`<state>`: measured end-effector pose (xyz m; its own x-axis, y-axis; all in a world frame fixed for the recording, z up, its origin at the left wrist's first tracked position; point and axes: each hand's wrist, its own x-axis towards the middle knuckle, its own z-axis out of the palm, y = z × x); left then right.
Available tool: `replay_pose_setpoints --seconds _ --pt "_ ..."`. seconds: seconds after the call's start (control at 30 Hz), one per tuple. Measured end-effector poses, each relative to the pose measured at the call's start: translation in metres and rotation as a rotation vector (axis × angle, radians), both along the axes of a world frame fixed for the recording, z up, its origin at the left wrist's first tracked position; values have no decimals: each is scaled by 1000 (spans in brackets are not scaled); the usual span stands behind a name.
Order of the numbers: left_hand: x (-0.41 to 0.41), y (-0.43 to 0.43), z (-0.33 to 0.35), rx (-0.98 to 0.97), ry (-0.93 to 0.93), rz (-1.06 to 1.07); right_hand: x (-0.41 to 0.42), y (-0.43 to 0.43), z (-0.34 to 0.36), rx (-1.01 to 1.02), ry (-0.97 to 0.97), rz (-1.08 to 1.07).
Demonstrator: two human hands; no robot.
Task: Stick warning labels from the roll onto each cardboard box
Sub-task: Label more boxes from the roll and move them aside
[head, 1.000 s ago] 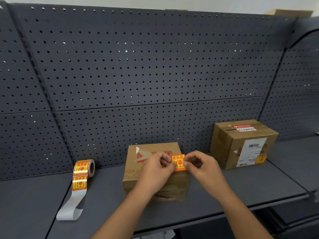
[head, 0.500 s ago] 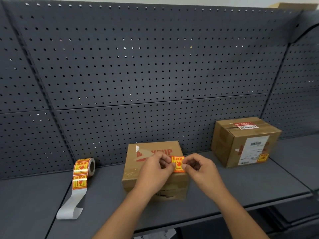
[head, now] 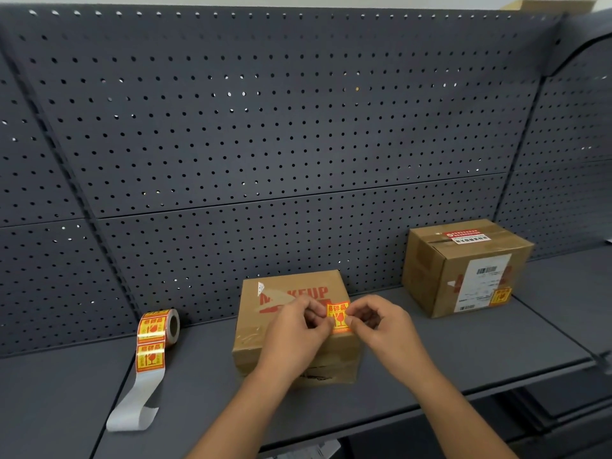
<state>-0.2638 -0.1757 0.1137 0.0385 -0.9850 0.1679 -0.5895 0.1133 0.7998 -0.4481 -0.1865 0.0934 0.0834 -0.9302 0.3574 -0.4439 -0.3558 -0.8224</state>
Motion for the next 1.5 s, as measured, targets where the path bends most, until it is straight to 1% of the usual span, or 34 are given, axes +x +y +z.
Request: replay_pose_setpoints --seconds 0.27,0.67,0.83,0.93,1.03,1.13,1.3,1.4,1.5 --pt "0 -1 -7 -38 -48 -1 2 1 -6 -27 23 -44" --pt "1 -2 -9 -49 -102 4 14 2 -23 51 -61 -121" --pt "0 -6 -8 -92 -176 21 23 -1 -18 124 -134 -186" --pt "-2 -9 -5 -132 -250 22 25 -3 -20 170 -91 -207" --pt "0 -10 -9 -151 -258 1 24 -1 -23 219 -89 -191" --pt "1 -8 -15 -174 -273 15 26 -1 -25 185 -66 -178" --pt "0 -2 -16 -186 -411 78 31 1 -28 131 31 -171" --pt "-2 0 -18 -172 -463 131 26 -2 -17 208 64 -151" --pt "-2 -6 -21 -134 -513 150 19 -7 -4 252 150 -152"
